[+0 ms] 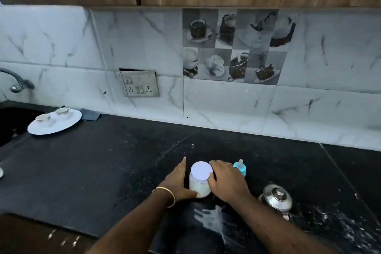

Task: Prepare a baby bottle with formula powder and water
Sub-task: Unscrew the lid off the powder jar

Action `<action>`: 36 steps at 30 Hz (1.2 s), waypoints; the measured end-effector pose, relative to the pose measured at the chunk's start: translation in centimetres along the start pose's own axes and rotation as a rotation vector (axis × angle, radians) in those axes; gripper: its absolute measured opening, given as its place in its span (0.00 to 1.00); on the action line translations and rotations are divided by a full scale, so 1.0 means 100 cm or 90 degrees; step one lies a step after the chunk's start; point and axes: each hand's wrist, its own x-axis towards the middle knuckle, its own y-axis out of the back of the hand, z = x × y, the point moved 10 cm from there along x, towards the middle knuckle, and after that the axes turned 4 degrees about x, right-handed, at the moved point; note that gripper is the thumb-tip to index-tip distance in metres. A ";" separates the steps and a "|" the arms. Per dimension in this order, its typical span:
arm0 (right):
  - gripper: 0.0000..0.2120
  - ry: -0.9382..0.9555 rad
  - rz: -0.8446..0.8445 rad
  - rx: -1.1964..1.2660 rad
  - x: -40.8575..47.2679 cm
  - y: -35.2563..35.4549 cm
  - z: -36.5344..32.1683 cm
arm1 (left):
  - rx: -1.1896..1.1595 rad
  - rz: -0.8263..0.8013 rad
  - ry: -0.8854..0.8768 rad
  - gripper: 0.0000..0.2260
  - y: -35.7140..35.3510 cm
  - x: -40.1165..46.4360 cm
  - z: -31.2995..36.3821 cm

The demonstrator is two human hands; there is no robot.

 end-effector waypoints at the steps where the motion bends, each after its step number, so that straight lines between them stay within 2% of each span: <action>1: 0.21 -0.041 -0.032 0.028 0.009 -0.013 0.000 | -0.035 0.003 0.013 0.61 -0.004 0.002 -0.010; 6: 0.36 -0.206 -0.173 0.036 0.029 -0.050 0.005 | -0.193 0.050 0.034 0.61 -0.020 0.015 -0.027; 7: 0.37 -0.223 -0.190 0.034 0.031 -0.053 0.006 | -0.230 0.067 0.031 0.57 -0.021 0.018 -0.026; 9: 0.39 -0.237 -0.215 0.030 0.036 -0.057 0.005 | -0.296 0.080 0.013 0.41 -0.023 0.023 -0.022; 11: 0.38 -0.229 -0.226 0.016 0.039 -0.056 0.002 | -0.328 0.098 0.004 0.34 -0.024 0.028 -0.020; 18: 0.22 -0.149 -0.282 0.012 0.053 -0.055 -0.016 | -0.369 0.128 0.013 0.33 -0.030 0.039 -0.026; 21: 0.25 -0.123 -0.300 0.023 0.054 -0.056 -0.017 | -0.352 0.126 0.014 0.36 -0.029 0.040 -0.028; 25: 0.29 -0.003 -0.360 0.011 0.058 -0.057 -0.021 | -0.331 0.137 0.020 0.36 -0.026 0.037 -0.025; 27: 0.37 -0.016 -0.383 0.016 0.057 -0.060 -0.019 | -0.320 0.133 0.017 0.35 -0.026 0.037 -0.024; 30: 0.42 -0.083 -0.355 -0.080 0.058 -0.059 -0.014 | -0.328 0.125 0.023 0.35 -0.028 0.039 -0.026; 32: 0.39 -0.075 -0.319 -0.125 0.062 -0.056 -0.017 | -0.327 0.120 0.020 0.36 -0.029 0.039 -0.026; 34: 0.29 -0.041 -0.325 -0.089 0.064 -0.056 -0.025 | -0.324 0.128 0.011 0.36 -0.027 0.038 -0.025; 35: 0.28 -0.021 -0.352 -0.066 0.063 -0.059 -0.027 | -0.321 0.133 0.008 0.36 -0.026 0.038 -0.025; 36: 0.32 -0.008 -0.379 -0.047 0.061 -0.062 -0.028 | -0.319 0.137 0.005 0.35 -0.025 0.038 -0.024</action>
